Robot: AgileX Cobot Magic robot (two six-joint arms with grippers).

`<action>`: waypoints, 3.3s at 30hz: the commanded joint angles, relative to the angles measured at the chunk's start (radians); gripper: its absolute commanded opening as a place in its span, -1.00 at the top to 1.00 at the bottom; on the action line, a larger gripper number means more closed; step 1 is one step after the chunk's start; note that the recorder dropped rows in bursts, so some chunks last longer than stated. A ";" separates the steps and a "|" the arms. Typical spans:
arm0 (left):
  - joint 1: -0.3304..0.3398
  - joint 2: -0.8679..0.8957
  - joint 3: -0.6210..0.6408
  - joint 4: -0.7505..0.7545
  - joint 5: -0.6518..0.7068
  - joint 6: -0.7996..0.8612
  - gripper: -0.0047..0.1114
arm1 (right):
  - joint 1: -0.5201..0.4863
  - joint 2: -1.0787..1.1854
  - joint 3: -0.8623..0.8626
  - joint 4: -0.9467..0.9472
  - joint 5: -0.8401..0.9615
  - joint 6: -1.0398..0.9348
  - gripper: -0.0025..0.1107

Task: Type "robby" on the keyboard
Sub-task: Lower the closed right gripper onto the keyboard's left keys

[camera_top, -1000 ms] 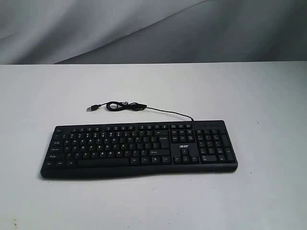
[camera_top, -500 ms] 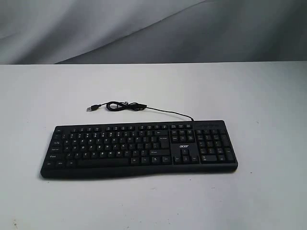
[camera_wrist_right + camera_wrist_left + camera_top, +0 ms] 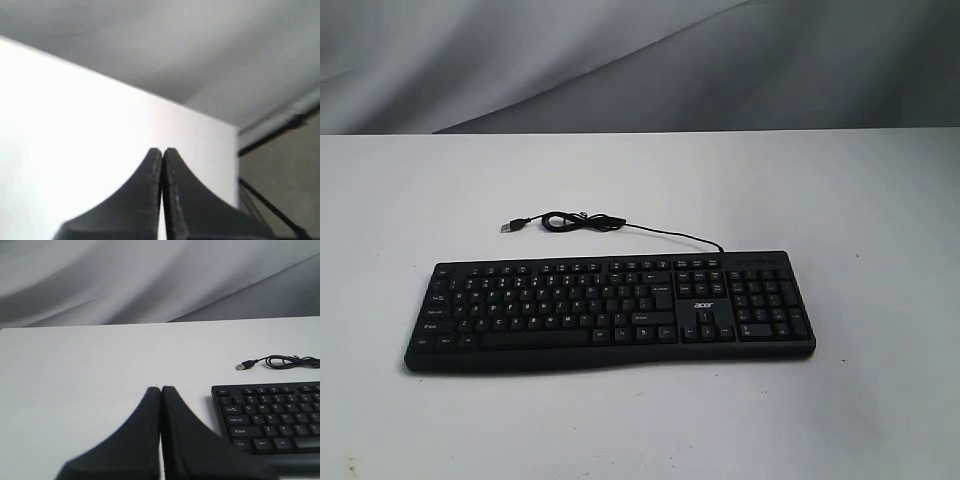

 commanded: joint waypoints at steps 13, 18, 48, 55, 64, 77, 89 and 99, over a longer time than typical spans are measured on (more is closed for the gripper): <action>0.002 -0.003 0.004 -0.008 -0.005 -0.004 0.91 | 0.508 0.363 -0.028 0.304 0.096 -0.441 0.96; 0.002 -0.003 0.004 -0.008 -0.005 -0.004 0.91 | 0.654 0.463 -0.032 0.359 -0.002 -0.516 0.96; 0.002 -0.003 0.004 -0.008 -0.005 -0.004 0.91 | 0.783 0.826 -0.417 0.450 0.050 -0.494 0.96; 0.002 -0.003 0.004 -0.008 -0.005 -0.004 0.91 | 0.799 0.826 -0.417 0.442 0.038 -0.489 0.96; 0.002 -0.003 0.004 -0.008 -0.005 -0.004 0.91 | 0.817 0.827 -0.417 0.394 0.028 -0.438 0.96; 0.002 -0.003 0.004 -0.008 -0.005 -0.004 0.91 | 0.817 0.832 -0.415 0.390 0.016 -0.431 0.96; 0.002 -0.003 0.004 -0.008 -0.005 -0.004 0.91 | 0.817 0.847 -0.415 0.390 0.014 -0.431 0.96; 0.002 -0.003 0.004 -0.008 -0.005 -0.004 0.91 | 0.817 0.852 -0.415 0.394 0.022 -0.431 0.96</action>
